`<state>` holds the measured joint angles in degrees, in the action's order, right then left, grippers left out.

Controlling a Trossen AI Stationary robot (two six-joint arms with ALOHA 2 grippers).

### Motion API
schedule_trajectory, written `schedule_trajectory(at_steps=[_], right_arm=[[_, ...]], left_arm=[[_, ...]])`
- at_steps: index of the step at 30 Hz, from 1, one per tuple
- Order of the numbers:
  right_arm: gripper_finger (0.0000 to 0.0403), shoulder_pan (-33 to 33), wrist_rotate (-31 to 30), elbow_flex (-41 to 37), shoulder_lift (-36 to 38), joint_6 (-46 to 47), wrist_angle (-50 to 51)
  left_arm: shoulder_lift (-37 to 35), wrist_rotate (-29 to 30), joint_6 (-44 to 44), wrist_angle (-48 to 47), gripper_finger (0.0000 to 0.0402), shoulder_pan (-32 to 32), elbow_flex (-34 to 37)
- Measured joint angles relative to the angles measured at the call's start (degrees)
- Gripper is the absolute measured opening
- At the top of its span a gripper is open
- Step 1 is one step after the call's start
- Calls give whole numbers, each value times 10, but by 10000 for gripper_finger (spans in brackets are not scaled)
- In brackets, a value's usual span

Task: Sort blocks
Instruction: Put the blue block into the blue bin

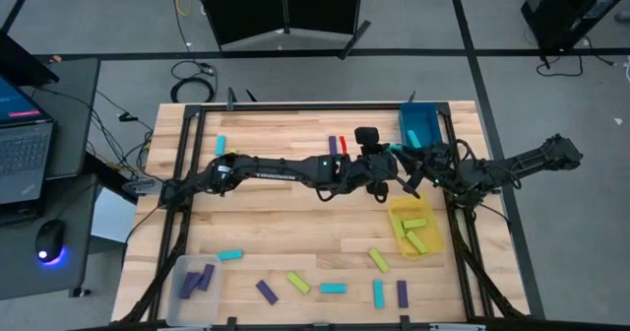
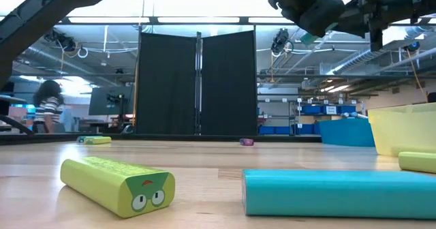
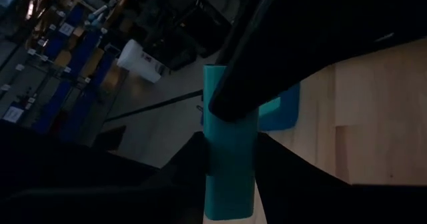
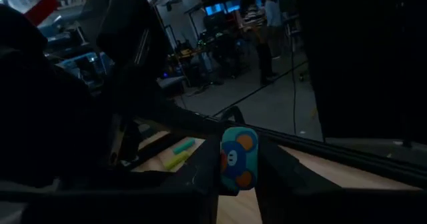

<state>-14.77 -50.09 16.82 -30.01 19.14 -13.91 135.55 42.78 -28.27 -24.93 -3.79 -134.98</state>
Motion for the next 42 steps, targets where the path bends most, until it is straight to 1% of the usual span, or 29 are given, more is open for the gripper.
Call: schedule_trajectory(at_steps=[5,11,12,14,17,19,22,24,28,31,33,35,37,42], right_arm=[[71,0,3,0,-8,-39,-24],[71,0,1,-1,-8,-48,-32],[71,0,0,-1,-8,-48,-32],[71,0,-1,-1,-8,-52,-31],[71,0,-31,-1,-7,-57,-32],[71,0,-47,-1,-8,-59,-29],[71,0,-93,-1,-8,-72,-28],[71,0,-145,-1,-11,-80,-26],[71,15,-245,-1,-23,-101,-14],[71,49,-288,-1,-37,-102,9],[71,81,-291,-1,-49,-92,25],[71,120,-277,-1,-64,-79,43],[71,165,-248,-1,-82,-60,64],[71,283,-148,-1,-124,4,112]], left_arm=[[0,7,1,-1,99,0,0],[0,17,2,-1,100,-1,0],[0,18,2,-3,110,-1,0],[0,19,11,-13,142,-1,-1],[0,27,49,-36,194,-1,-1],[-3,25,74,-63,219,-1,-1],[-5,20,106,-81,240,-1,-1],[-9,10,114,-87,244,-1,0],[-32,-15,128,-79,242,-9,0],[-54,-21,133,-81,235,-26,0],[-72,-20,126,-81,229,-38,0],[-91,-16,115,-80,224,-47,0],[-114,-2,99,-81,220,-54,0],[-191,9,76,-85,218,-64,0]])
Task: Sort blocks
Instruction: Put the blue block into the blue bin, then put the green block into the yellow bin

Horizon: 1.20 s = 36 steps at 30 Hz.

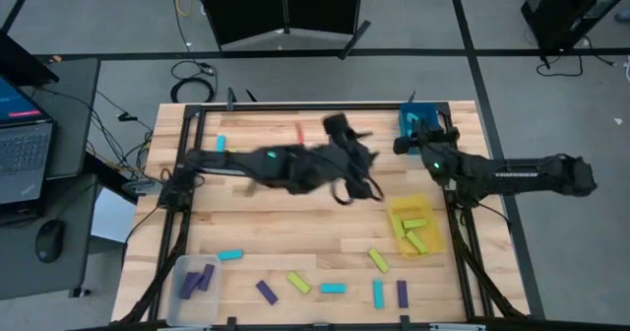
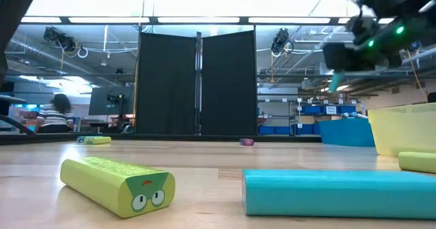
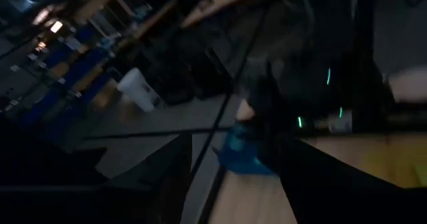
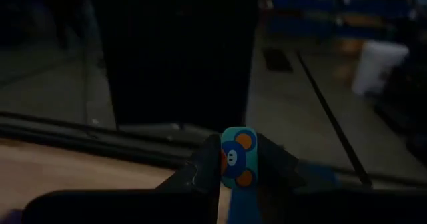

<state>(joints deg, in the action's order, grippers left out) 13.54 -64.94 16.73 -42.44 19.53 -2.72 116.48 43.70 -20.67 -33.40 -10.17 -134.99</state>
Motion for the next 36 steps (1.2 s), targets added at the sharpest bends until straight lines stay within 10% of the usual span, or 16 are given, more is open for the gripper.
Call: schedule_trajectory(at_steps=[13,19,36], right_arm=[[74,234,217,0,-65,63,30],[189,242,236,0,-52,64,22],[268,159,571,0,46,-1,-145]], left_arm=[[-190,44,119,-183,218,26,-1],[-180,41,259,-387,218,67,18],[-242,-24,498,-334,218,107,542]])
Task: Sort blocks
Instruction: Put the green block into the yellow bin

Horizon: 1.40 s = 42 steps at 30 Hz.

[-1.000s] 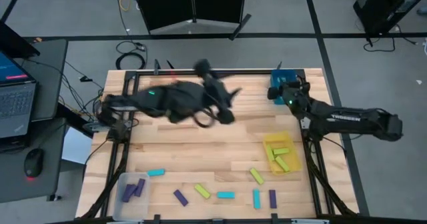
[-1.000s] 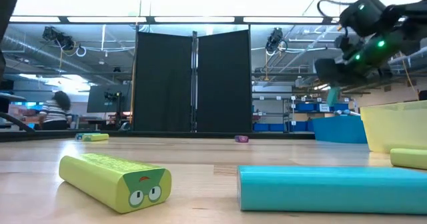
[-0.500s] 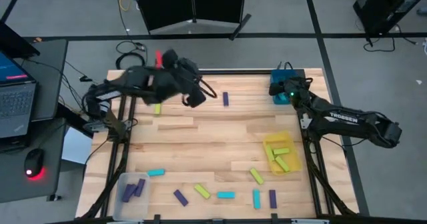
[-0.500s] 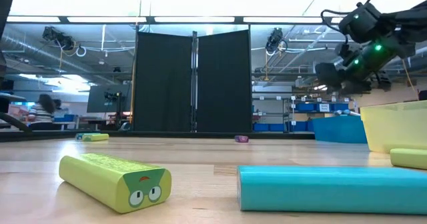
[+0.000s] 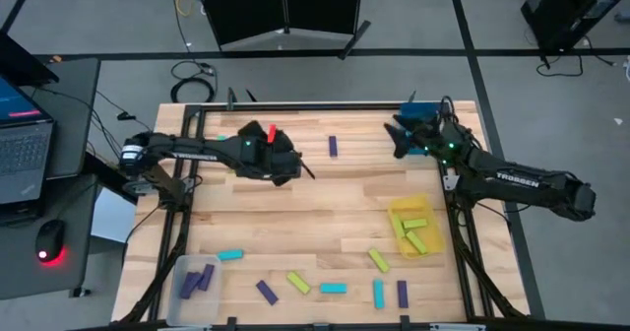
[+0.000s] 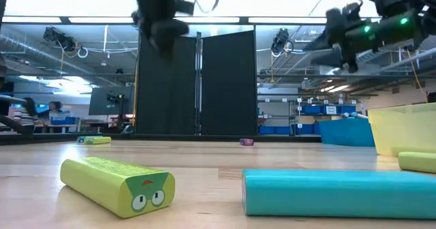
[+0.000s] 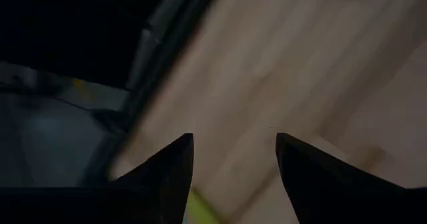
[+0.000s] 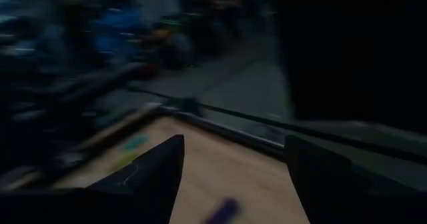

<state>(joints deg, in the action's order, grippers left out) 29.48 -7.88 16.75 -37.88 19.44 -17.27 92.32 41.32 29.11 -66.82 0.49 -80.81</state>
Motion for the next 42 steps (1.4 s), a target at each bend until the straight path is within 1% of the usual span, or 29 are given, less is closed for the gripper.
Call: schedule_trajectory(at_steps=[3,5,8,10,15,17,22,25,30,34,37,42], right_arm=[[263,-36,31,0,2,-1,-22],[260,-61,33,0,1,-1,-23],[255,-98,32,0,-4,-1,-24],[254,-123,32,0,-10,0,-33],[258,-190,31,0,-41,-2,-79],[260,-212,17,1,-56,-8,-93],[263,-250,-14,29,-103,-24,-92],[263,-262,-15,47,-133,-27,-89],[263,-279,-15,71,-180,-31,-88],[264,-287,-15,78,-208,-32,-90],[265,-287,-15,78,-221,-32,-97],[265,-287,-15,77,-231,-31,-109]], left_arm=[[-30,-63,23,68,218,20,91],[-41,-96,56,83,218,38,134],[-48,-131,130,60,218,68,182],[-48,-152,162,43,218,86,206],[-48,-172,168,45,218,125,254],[-48,-177,168,49,218,139,265],[-48,-181,163,76,218,166,282],[-48,-181,162,90,218,182,294],[-49,-199,159,122,218,212,329],[-74,-229,147,189,218,230,368],[-98,-233,147,217,218,243,391],[-129,-233,146,222,218,261,417]])
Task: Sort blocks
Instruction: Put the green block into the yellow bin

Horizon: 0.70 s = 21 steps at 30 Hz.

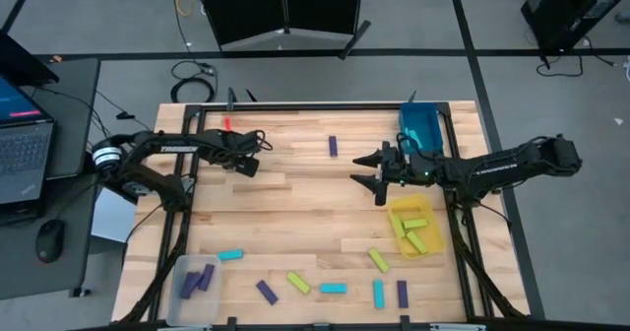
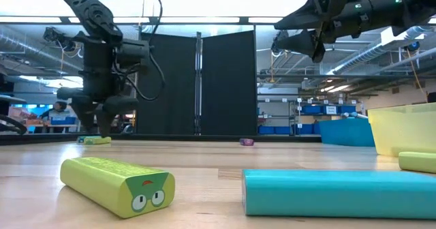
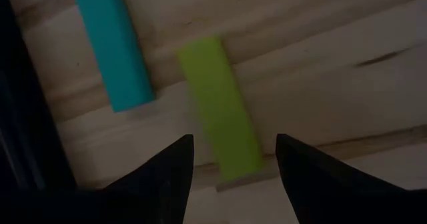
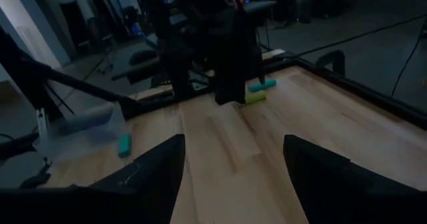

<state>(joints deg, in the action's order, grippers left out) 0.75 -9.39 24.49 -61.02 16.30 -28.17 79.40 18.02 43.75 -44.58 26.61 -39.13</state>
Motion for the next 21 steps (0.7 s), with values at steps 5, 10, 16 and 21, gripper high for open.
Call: schedule_trajectory(at_steps=[5,10,16,21], right_arm=[[265,0,0,0,-1,0,-8],[265,0,-2,0,0,1,-13],[265,0,-5,0,0,5,-18],[263,0,-10,0,0,6,-18]], left_arm=[[-13,-8,-1,16,218,13,21],[-14,-40,-17,84,218,32,50],[-16,-51,-31,114,217,49,63],[-16,-60,-49,121,179,53,64]])
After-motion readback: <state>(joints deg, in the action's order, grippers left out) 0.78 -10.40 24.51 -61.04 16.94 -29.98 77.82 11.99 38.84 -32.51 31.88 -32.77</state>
